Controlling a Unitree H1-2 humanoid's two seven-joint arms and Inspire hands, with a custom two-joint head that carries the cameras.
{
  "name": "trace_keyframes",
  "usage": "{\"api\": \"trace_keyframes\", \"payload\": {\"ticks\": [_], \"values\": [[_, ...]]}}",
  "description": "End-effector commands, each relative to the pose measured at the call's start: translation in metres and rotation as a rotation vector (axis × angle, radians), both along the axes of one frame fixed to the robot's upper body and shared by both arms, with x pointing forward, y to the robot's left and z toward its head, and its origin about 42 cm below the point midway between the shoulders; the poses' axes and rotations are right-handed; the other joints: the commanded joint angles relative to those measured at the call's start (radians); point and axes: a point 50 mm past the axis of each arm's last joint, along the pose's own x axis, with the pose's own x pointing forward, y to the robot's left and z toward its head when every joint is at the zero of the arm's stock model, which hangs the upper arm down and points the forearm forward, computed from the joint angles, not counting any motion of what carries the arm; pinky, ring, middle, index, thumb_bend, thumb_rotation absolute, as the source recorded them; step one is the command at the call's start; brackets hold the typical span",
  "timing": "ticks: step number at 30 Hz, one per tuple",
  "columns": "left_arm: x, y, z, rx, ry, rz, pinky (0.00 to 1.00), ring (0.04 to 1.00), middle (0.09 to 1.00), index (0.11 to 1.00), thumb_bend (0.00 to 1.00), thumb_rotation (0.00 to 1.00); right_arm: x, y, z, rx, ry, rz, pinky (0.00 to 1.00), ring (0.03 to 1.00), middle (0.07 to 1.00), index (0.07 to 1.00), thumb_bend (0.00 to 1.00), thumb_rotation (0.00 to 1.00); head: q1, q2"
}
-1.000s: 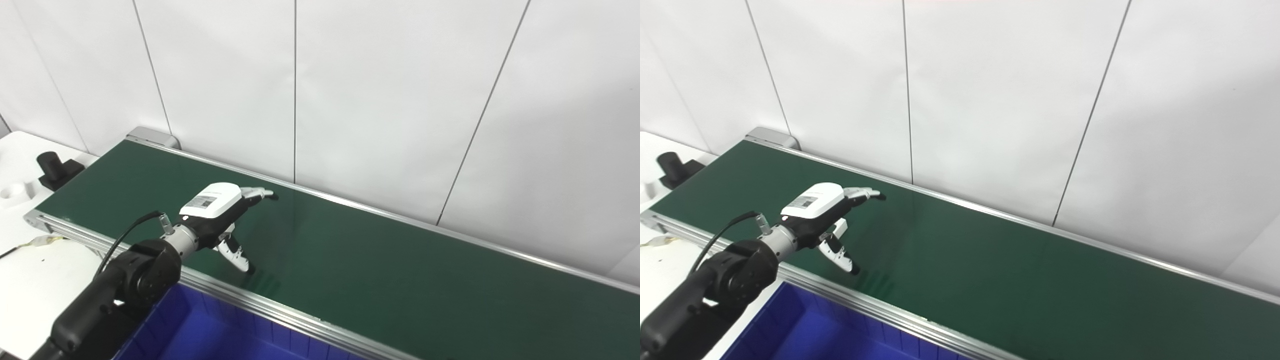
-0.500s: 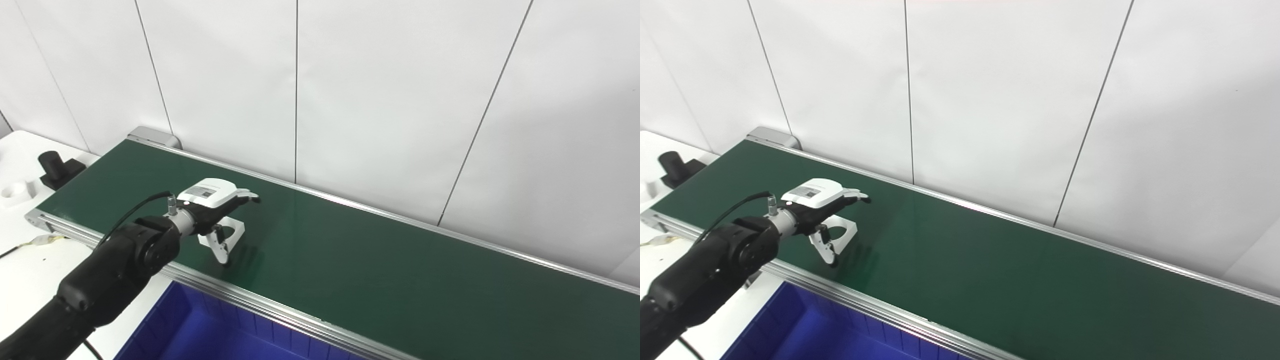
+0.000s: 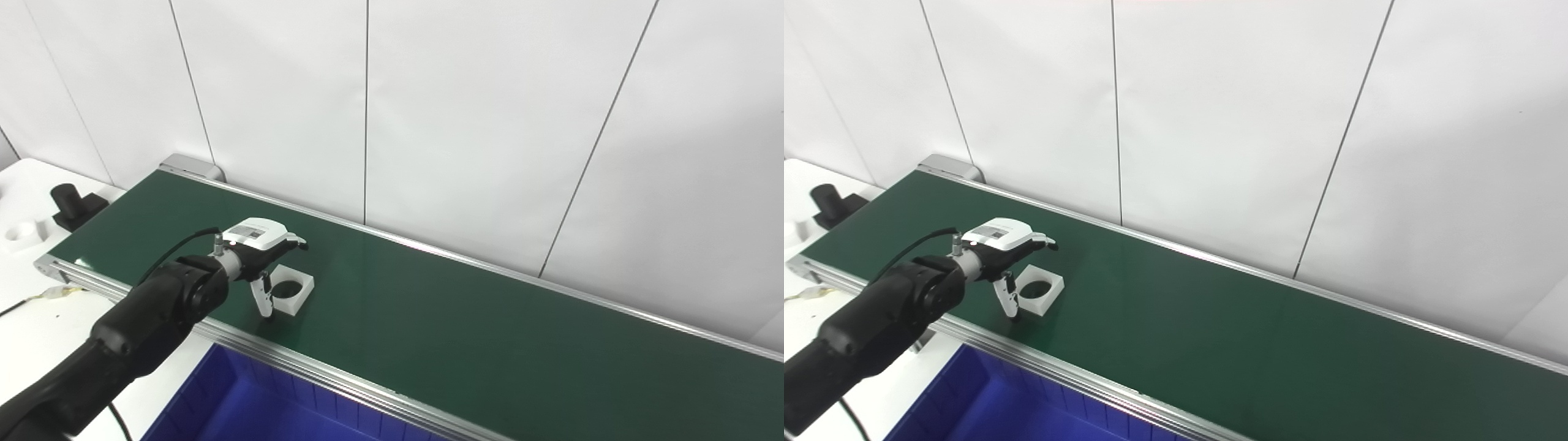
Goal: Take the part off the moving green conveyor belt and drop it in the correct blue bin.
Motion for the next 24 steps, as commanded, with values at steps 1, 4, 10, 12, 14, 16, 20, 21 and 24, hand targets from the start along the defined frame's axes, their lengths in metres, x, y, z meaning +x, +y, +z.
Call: {"api": "trace_keyframes", "payload": {"ticks": [1,4,10,12,14,16,20,21,24], "values": [[0.014,0.002,0.019,0.034,-0.081,-0.018,0.84,0.894,0.917,0.884,0.92,0.00,0.002,0.002,0.012,0.024,-0.080,0.017,0.84,0.887,0.901,0.957,0.78,0.53,-0.002,0.001],[0.019,0.000,0.011,0.022,-0.071,-0.036,0.80,0.877,0.913,0.881,0.92,0.00,0.002,0.002,0.012,0.028,-0.081,0.017,0.85,0.889,0.905,0.958,0.78,0.53,-0.003,0.000],[0.027,-0.008,-0.008,0.018,-0.028,-0.037,0.75,0.873,0.900,0.866,0.89,0.00,0.002,0.004,0.013,0.029,-0.079,0.014,0.85,0.888,0.906,0.958,0.79,0.54,-0.009,0.002],[0.028,-0.010,-0.012,0.027,-0.020,-0.040,0.76,0.875,0.901,0.860,0.89,0.00,0.002,0.005,0.013,0.033,-0.081,0.015,0.85,0.890,0.907,0.960,0.78,0.53,-0.010,0.002],[0.028,-0.012,-0.017,0.037,-0.012,-0.054,0.74,0.857,0.890,0.854,0.90,0.00,0.002,0.005,0.014,0.036,-0.084,0.013,0.85,0.889,0.907,0.961,0.78,0.53,-0.011,0.005],[0.027,-0.014,-0.022,0.046,-0.006,-0.068,0.74,0.843,0.877,0.845,0.91,0.00,0.001,0.006,0.014,0.038,-0.085,0.011,0.85,0.889,0.906,0.961,0.78,0.53,-0.012,0.006],[0.024,-0.018,-0.030,0.059,0.012,-0.093,0.77,0.825,0.865,0.828,0.90,0.00,0.000,0.006,0.014,0.039,-0.086,0.009,0.85,0.889,0.905,0.962,0.78,0.54,-0.014,0.008],[0.023,-0.019,-0.032,0.055,0.007,-0.104,0.77,0.817,0.857,0.817,0.89,0.00,0.000,0.006,0.014,0.039,-0.087,0.009,0.85,0.889,0.905,0.962,0.78,0.54,-0.014,0.008],[0.022,-0.018,-0.037,0.049,-0.011,-0.134,0.73,0.723,0.711,0.686,0.84,0.00,0.000,0.006,0.015,0.038,-0.087,0.010,0.85,0.890,0.905,0.965,0.79,0.54,-0.012,0.011]]}}
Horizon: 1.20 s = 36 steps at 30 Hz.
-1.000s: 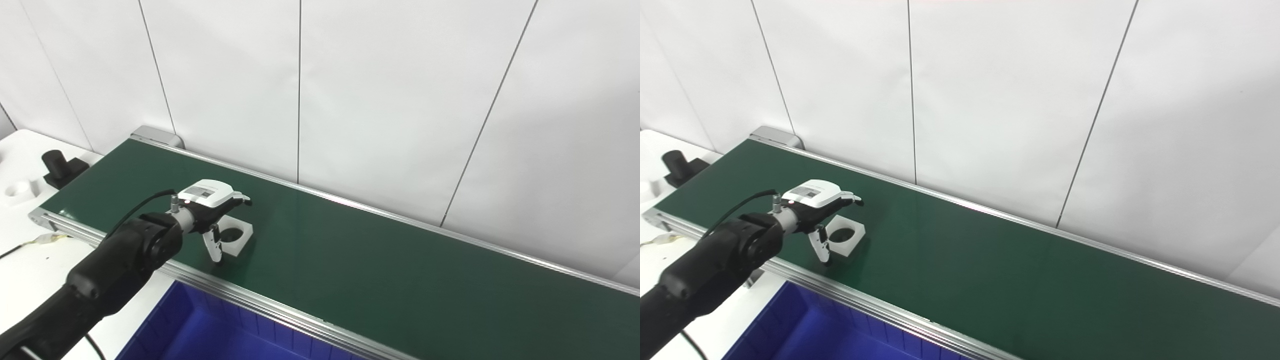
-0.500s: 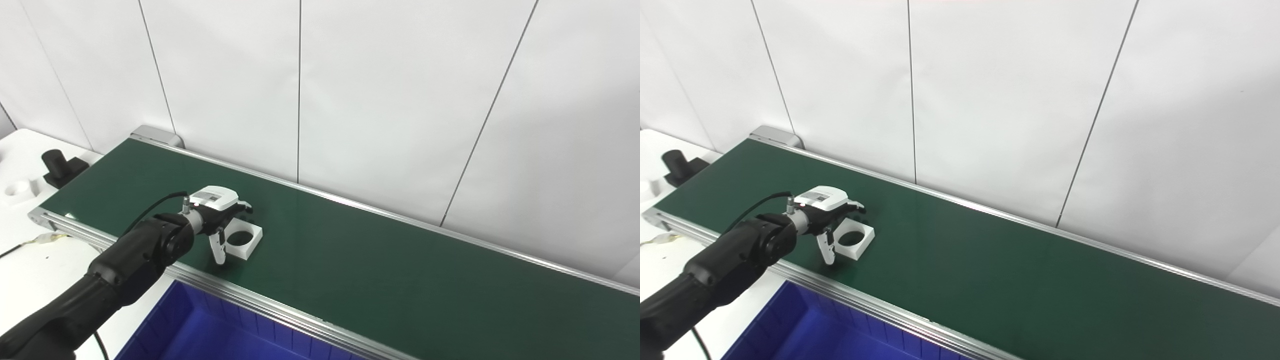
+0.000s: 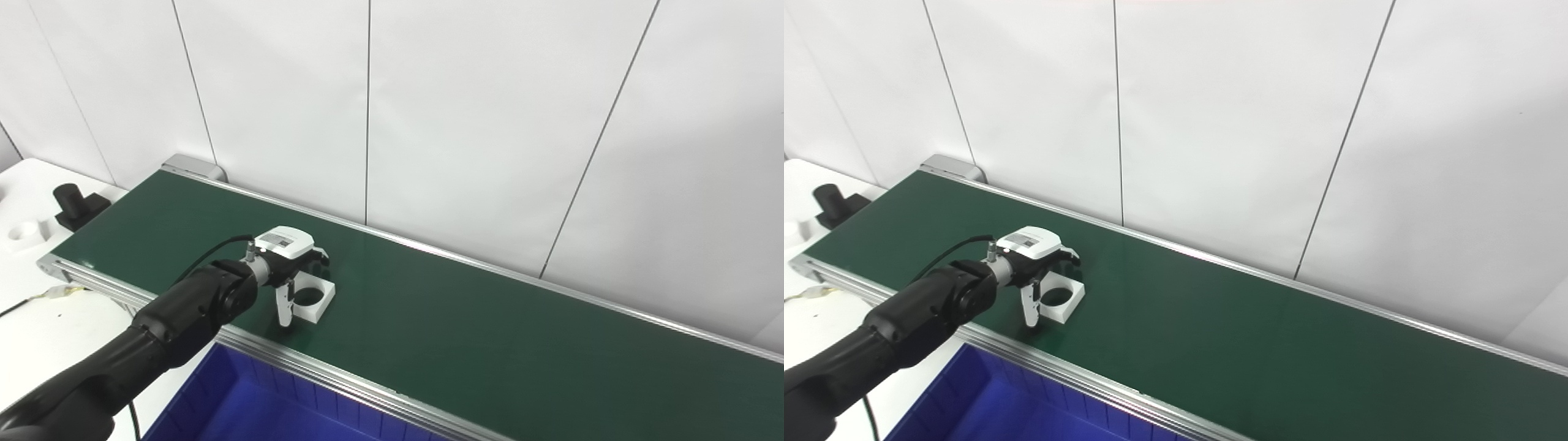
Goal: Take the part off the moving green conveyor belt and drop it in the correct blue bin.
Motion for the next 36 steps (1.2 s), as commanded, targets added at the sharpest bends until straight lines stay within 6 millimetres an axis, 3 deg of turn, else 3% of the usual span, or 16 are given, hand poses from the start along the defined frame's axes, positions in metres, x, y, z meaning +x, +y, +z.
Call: {"api": "trace_keyframes", "payload": {"ticks": [1,2,3,6,12,13,17,18,23,28,36], "values": [[-0.003,0.006,-0.007,0.026,0.007,-0.006,0.72,0.720,0.705,0.682,0.83,0.00,0.001,0.003,0.014,0.030,-0.086,0.012,0.85,0.891,0.905,0.965,0.79,0.55,-0.004,0.002],[-0.004,0.006,-0.006,0.014,0.007,-0.006,0.70,0.642,0.592,0.603,0.68,0.00,0.001,0.003,0.014,0.032,-0.085,0.011,0.85,0.892,0.906,0.966,0.79,0.54,-0.004,0.003],[-0.004,0.005,-0.006,0.002,0.009,-0.003,0.69,0.590,0.533,0.562,0.60,0.00,0.001,0.003,0.014,0.034,-0.085,0.011,0.86,0.892,0.906,0.966,0.79,0.54,-0.004,0.003],[-0.004,0.005,-0.004,-0.017,0.006,-0.009,0.71,0.575,0.515,0.479,0.53,0.00,0.001,0.003,0.014,0.037,-0.084,0.010,0.86,0.893,0.908,0.967,0.79,0.54,-0.006,0.007],[-0.007,0.004,0.000,-0.078,0.000,-0.020,0.67,0.564,0.518,0.462,0.52,0.00,0.001,0.002,0.014,0.033,-0.084,0.011,0.85,0.890,0.906,0.963,0.80,0.54,-0.005,0.010],[-0.008,0.003,0.001,-0.087,0.001,-0.019,0.64,0.515,0.509,0.465,0.51,0.00,0.001,0.002,0.014,0.031,-0.085,0.011,0.85,0.890,0.906,0.963,0.80,0.55,-0.005,0.010],[-0.008,0.000,0.006,-0.117,0.002,-0.008,0.57,0.465,0.489,0.491,0.50,0.00,0.002,0.002,0.014,0.033,-0.086,0.011,0.85,0.888,0.905,0.964,0.79,0.55,-0.007,0.011],[-0.009,-0.001,0.007,-0.132,-0.003,-0.010,0.50,0.442,0.490,0.508,0.50,0.00,0.002,0.002,0.014,0.034,-0.085,0.010,0.85,0.888,0.904,0.963,0.80,0.54,-0.007,0.012],[-0.010,-0.007,0.017,-0.172,-0.022,-0.022,0.42,0.418,0.496,0.521,0.50,0.00,0.003,0.002,0.015,0.033,-0.081,0.011,0.85,0.888,0.903,0.963,0.81,0.55,-0.011,0.013],[-0.022,-0.026,0.047,-0.224,-0.083,-0.075,0.34,0.399,0.487,0.533,0.50,0.00,0.003,0.001,0.015,0.032,-0.078,0.011,0.85,0.889,0.905,0.963,0.81,0.55,-0.014,0.021],[-0.062,-0.062,0.091,-0.308,-0.142,-0.176,0.39,0.416,0.497,0.517,0.50,0.00,0.002,-0.001,0.017,0.030,-0.081,0.012,0.84,0.886,0.903,0.959,0.81,0.54,-0.014,0.036]]}}
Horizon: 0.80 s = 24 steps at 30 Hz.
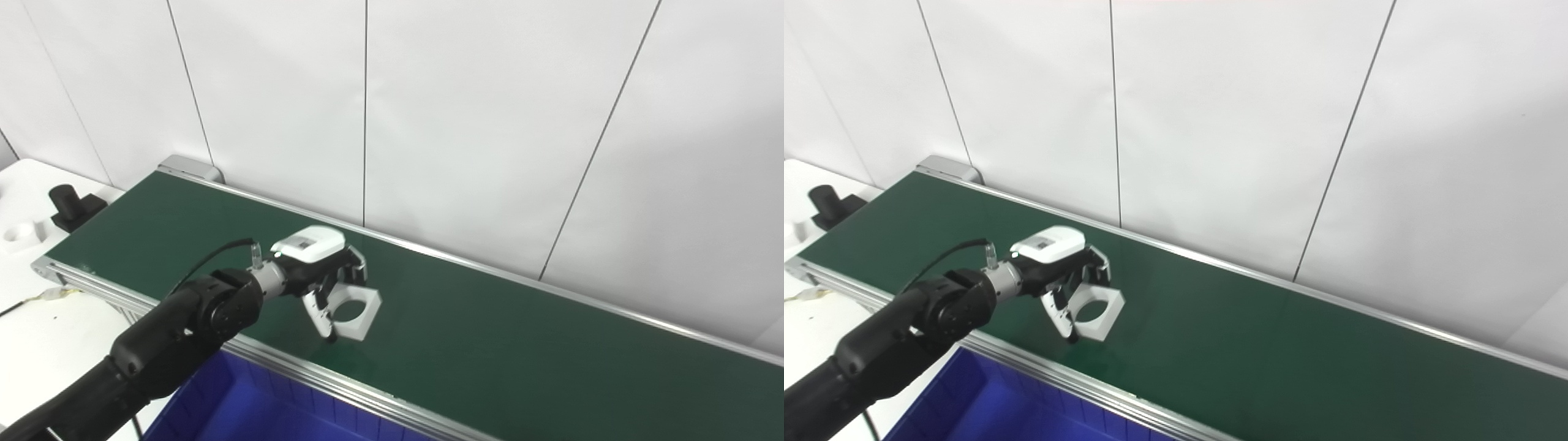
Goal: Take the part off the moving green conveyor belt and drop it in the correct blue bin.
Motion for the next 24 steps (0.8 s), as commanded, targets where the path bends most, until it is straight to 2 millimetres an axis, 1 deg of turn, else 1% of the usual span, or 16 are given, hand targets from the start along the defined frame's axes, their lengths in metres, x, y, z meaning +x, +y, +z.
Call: {"api": "trace_keyframes", "payload": {"ticks": [1,5,9,12,13,14,15,17,19,20,21,22,23,24], "values": [[-0.012,-0.002,0.016,-0.039,-0.032,-0.002,0.40,0.419,0.498,0.516,0.50,0.00,0.002,0.001,0.013,0.027,-0.068,0.014,0.84,0.886,0.903,0.958,0.81,0.54,-0.003,0.006],[-0.040,-0.018,0.021,-0.096,-0.021,0.000,0.43,0.421,0.492,0.518,0.50,0.00,0.002,0.000,0.015,0.025,-0.069,0.016,0.85,0.888,0.905,0.959,0.80,0.54,-0.007,0.020],[-0.065,-0.033,0.021,-0.166,-0.021,-0.004,0.39,0.407,0.478,0.520,0.50,0.00,0.000,-0.002,0.017,0.023,-0.075,0.018,0.85,0.884,0.901,0.961,0.79,0.55,-0.007,0.031],[-0.079,-0.041,0.020,-0.181,-0.019,-0.007,0.45,0.450,0.476,0.499,0.50,0.00,0.000,-0.004,0.018,0.028,-0.074,0.016,0.85,0.887,0.901,0.962,0.79,0.54,-0.008,0.043],[-0.086,-0.044,0.019,-0.188,-0.018,-0.007,0.47,0.459,0.478,0.494,0.50,0.00,0.000,-0.005,0.019,0.027,-0.074,0.015,0.85,0.888,0.902,0.962,0.79,0.54,-0.011,0.057],[-0.090,-0.046,0.018,-0.193,-0.017,-0.006,0.45,0.450,0.462,0.501,0.50,0.00,0.000,-0.005,0.019,0.027,-0.074,0.014,0.85,0.888,0.907,0.961,0.79,0.55,-0.011,0.057],[-0.096,-0.049,0.017,-0.197,-0.018,-0.007,0.45,0.449,0.460,0.501,0.50,0.00,0.001,-0.006,0.020,0.024,-0.075,0.014,0.85,0.888,0.907,0.961,0.79,0.55,-0.017,0.075],[-0.107,-0.053,0.015,-0.205,-0.013,-0.001,0.41,0.427,0.459,0.509,0.50,0.00,0.001,-0.008,0.022,0.019,-0.082,0.014,0.85,0.885,0.908,0.960,0.78,0.56,-0.025,0.099],[-0.117,-0.054,0.012,-0.215,-0.007,0.010,0.42,0.428,0.470,0.508,0.50,0.00,0.001,-0.009,0.024,0.021,-0.086,0.013,0.85,0.884,0.907,0.958,0.76,0.57,-0.033,0.119],[-0.120,-0.054,0.011,-0.224,-0.003,0.017,0.42,0.429,0.473,0.507,0.50,0.00,0.002,-0.009,0.026,0.023,-0.088,0.012,0.85,0.884,0.905,0.957,0.76,0.56,-0.039,0.140],[-0.123,-0.054,0.010,-0.235,0.006,0.027,0.41,0.424,0.473,0.508,0.50,0.00,0.002,-0.010,0.028,0.024,-0.091,0.013,0.85,0.883,0.904,0.957,0.75,0.56,-0.039,0.140],[-0.125,-0.054,0.009,-0.245,0.014,0.034,0.39,0.413,0.478,0.510,0.50,0.00,0.003,-0.011,0.029,0.023,-0.093,0.013,0.85,0.883,0.902,0.956,0.75,0.56,-0.045,0.160],[-0.128,-0.053,0.006,-0.251,0.020,0.039,0.36,0.401,0.481,0.514,0.50,0.00,0.003,-0.012,0.030,0.022,-0.095,0.014,0.85,0.882,0.900,0.955,0.75,0.55,-0.046,0.163],[-0.132,-0.052,0.004,-0.254,0.028,0.044,0.34,0.392,0.475,0.517,0.50,0.00,0.004,-0.013,0.032,0.022,-0.096,0.015,0.84,0.879,0.897,0.952,0.75,0.55,-0.050,0.175]]}}
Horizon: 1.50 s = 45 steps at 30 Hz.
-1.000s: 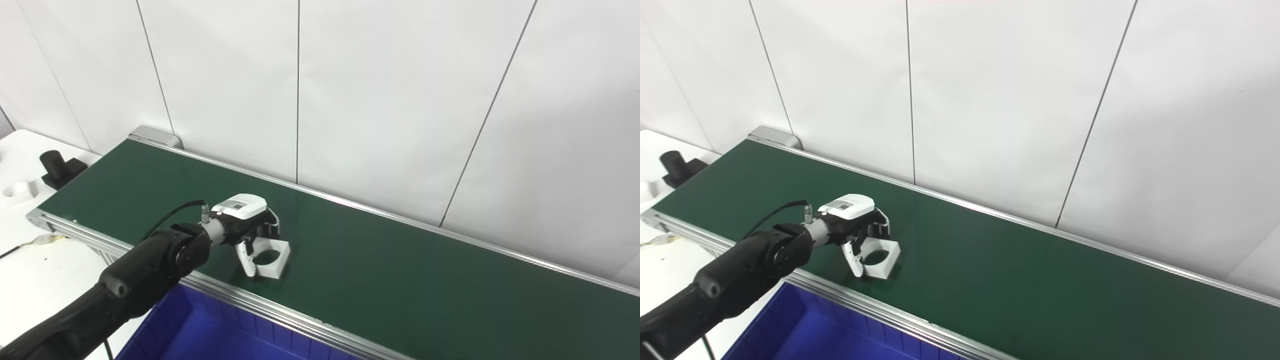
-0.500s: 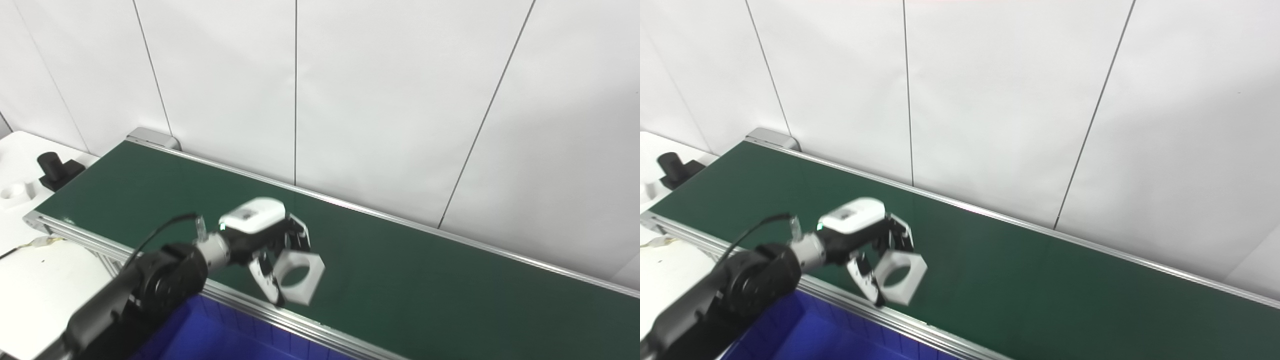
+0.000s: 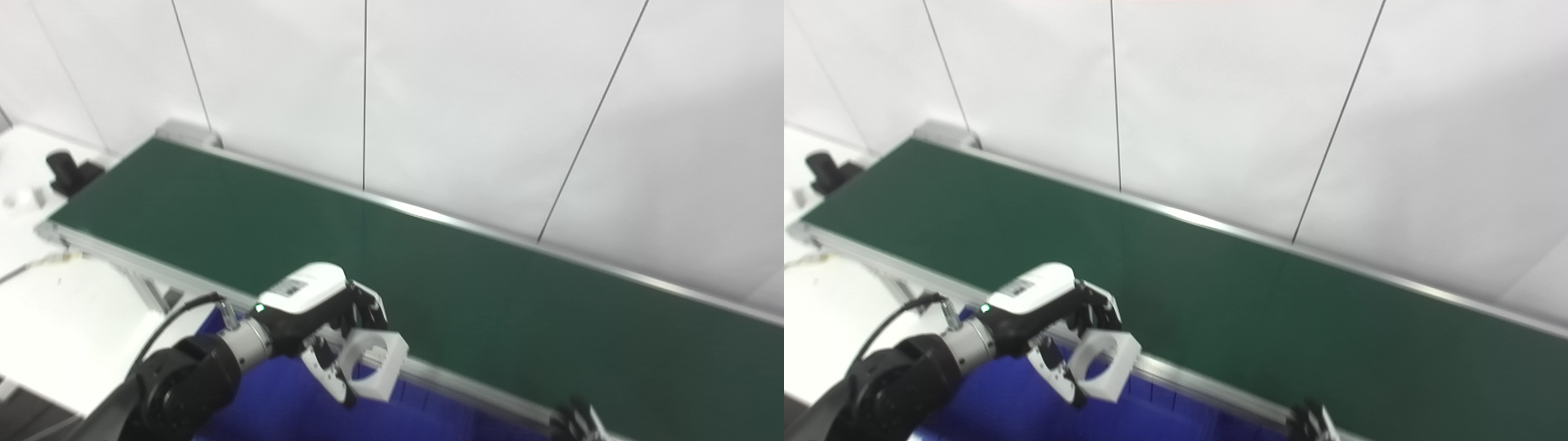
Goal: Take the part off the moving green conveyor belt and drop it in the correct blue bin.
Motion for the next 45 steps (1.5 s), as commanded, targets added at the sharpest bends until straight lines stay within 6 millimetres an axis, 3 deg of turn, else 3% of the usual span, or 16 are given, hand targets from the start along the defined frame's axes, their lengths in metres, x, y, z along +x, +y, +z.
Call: {"api": "trace_keyframes", "payload": {"ticks": [1,6,11,23,28,40,45], "values": [[-0.004,0.003,0.006,-0.001,-0.040,0.014,0.33,0.389,0.472,0.518,0.50,0.00,0.005,-0.002,0.013,0.012,-0.040,0.011,0.84,0.878,0.896,0.951,0.75,0.55,-0.003,0.017],[-0.015,0.007,-0.006,-0.011,-0.010,0.029,0.36,0.398,0.460,0.513,0.50,0.00,0.008,-0.007,0.018,0.006,-0.039,0.003,0.81,0.862,0.884,0.936,0.79,0.56,-0.001,0.060],[-0.020,0.010,-0.023,-0.004,0.061,0.050,0.32,0.373,0.471,0.524,0.50,0.00,0.010,-0.010,0.022,0.007,-0.046,-0.002,0.80,0.849,0.875,0.926,0.80,0.56,0.005,0.097],[-0.018,0.014,-0.081,0.038,0.168,0.079,0.38,0.400,0.493,0.513,0.50,0.00,0.011,-0.016,0.027,-0.011,-0.058,-0.012,0.78,0.835,0.870,0.920,0.81,0.60,0.009,0.131],[-0.015,0.015,-0.106,0.078,0.178,0.073,0.42,0.407,0.480,0.514,0.50,0.00,0.011,-0.018,0.028,-0.027,-0.070,-0.018,0.76,0.826,0.862,0.918,0.80,0.67,0.011,0.137],[-0.003,0.015,-0.120,0.152,0.196,0.107,0.45,0.427,0.485,0.506,0.50,0.00,0.011,-0.014,0.028,-0.020,-0.065,-0.021,0.75,0.822,0.859,0.915,0.81,0.77,0.003,0.136],[-0.002,0.013,-0.119,0.182,0.182,0.123,0.55,0.448,0.492,0.503,0.50,0.00,0.010,-0.012,0.028,-0.017,-0.064,-0.023,0.74,0.816,0.859,0.912,0.81,0.77,-0.001,0.133]]}}
